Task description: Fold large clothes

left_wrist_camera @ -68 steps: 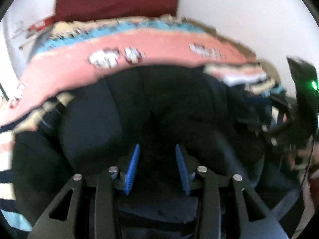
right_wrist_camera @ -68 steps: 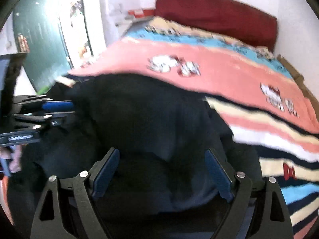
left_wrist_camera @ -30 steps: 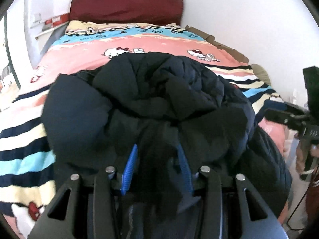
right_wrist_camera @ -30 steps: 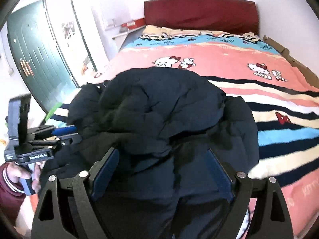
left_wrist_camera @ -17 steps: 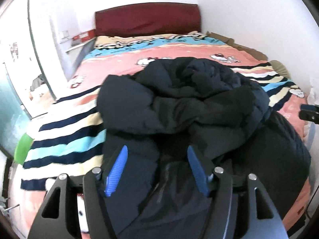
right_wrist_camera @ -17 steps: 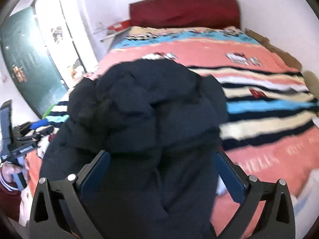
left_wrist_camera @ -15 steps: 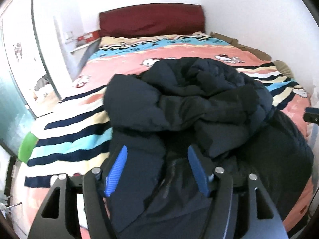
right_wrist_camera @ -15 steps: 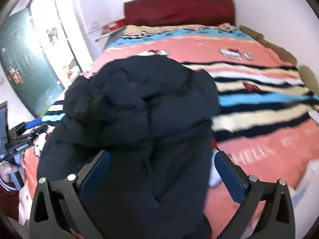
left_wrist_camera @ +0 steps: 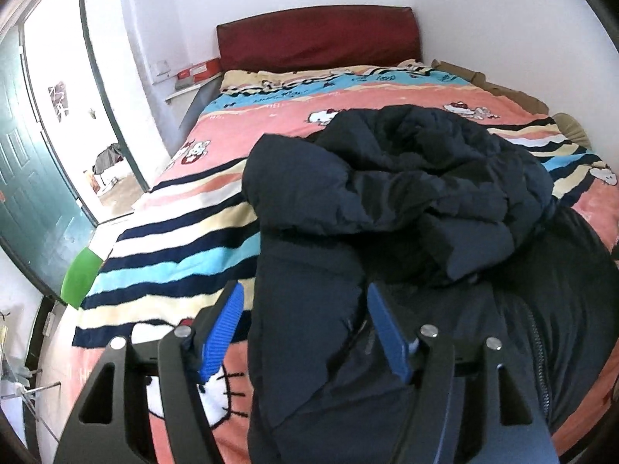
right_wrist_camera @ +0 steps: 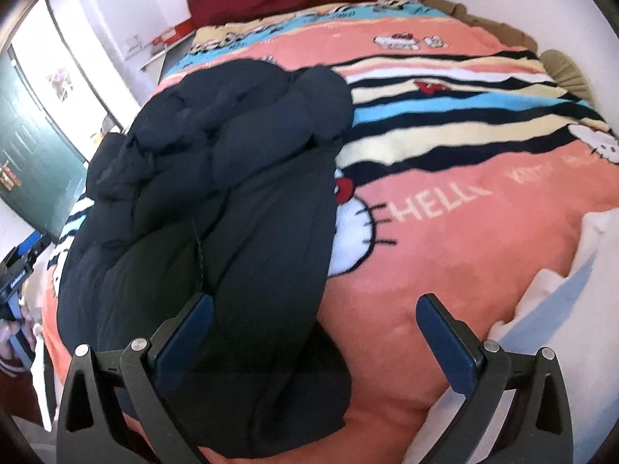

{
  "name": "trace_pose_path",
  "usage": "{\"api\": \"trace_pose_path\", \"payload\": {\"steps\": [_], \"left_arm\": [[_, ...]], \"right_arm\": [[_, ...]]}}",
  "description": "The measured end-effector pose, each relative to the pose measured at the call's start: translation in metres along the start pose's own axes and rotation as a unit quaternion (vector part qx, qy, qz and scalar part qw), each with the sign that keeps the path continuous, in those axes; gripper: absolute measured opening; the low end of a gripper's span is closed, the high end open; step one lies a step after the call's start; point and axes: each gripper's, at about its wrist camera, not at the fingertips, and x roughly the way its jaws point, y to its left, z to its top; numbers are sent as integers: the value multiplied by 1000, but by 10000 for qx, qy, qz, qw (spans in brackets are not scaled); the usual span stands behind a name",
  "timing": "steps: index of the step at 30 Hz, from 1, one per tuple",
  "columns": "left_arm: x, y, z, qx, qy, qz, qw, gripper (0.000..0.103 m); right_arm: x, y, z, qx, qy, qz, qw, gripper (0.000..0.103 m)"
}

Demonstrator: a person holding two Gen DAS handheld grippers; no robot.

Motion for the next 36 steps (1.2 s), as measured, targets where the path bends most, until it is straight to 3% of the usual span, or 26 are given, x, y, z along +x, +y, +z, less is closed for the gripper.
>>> {"api": "trace_pose_path", "payload": {"steps": [10,14,16,20,24,31,32,36], "left_arm": [[15,13,-20,-60,359,59,9993,66],[28,38,-36,-614,761,-662,9930,72],[36,56,-50,-987,1025,-1101,9837,72],[52,89,-81,-1748,1438,-1881,9557,74],[68,110,-107,-2429,1622,-2587,9207,79],[82,100,-129,-2764,1880,-3805,8622,79],[82,95,-131,-2739,1926,-3943,8558,79],[80,80,-132,-2635,1936,-4145,8493,79]], "right_arm": [[13,-6,-10,227,320,263,9989,102],[17,-7,-14,289,479,457,9974,102],[21,-7,-17,357,616,616,9956,102],[31,-8,-23,517,918,887,9905,102],[38,-10,-28,608,1105,1001,9870,102],[50,-6,-40,723,1408,1376,9778,102],[52,-3,-42,719,1457,1472,9757,102],[51,6,-41,668,1513,1717,9712,102]]}}
